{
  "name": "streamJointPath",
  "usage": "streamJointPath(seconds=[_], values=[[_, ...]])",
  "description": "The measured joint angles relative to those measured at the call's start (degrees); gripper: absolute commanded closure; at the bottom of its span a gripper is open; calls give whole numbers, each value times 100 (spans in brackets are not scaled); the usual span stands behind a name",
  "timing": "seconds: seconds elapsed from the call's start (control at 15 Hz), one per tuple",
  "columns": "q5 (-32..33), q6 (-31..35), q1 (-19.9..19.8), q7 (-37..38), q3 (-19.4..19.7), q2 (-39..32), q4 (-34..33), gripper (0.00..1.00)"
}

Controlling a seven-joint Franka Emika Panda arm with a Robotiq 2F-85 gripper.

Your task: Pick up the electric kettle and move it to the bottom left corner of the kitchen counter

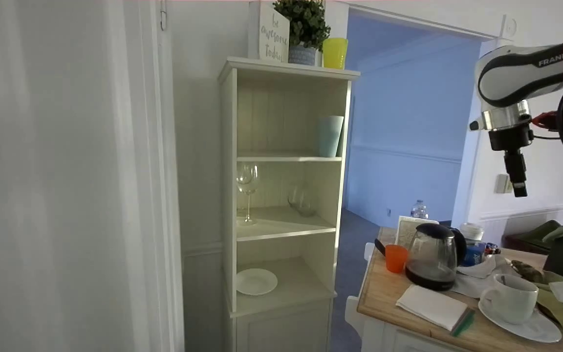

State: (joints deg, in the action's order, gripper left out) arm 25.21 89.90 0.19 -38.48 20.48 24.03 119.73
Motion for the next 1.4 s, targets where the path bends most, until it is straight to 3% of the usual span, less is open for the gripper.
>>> streamJointPath(seconds=[0.4,0.53,0.67,0.87,1.4], values=[[-741,1711,-185,-2390,489,-1164,-575,0],[-1338,1929,-155,-3194,748,-1518,-741,0],[-2058,1736,-390,-3878,780,-1885,-940,0],[-2390,1417,-601,-4209,754,-2256,-1244,0],[-2405,1338,-670,-4219,649,-2306,-1346,0]])
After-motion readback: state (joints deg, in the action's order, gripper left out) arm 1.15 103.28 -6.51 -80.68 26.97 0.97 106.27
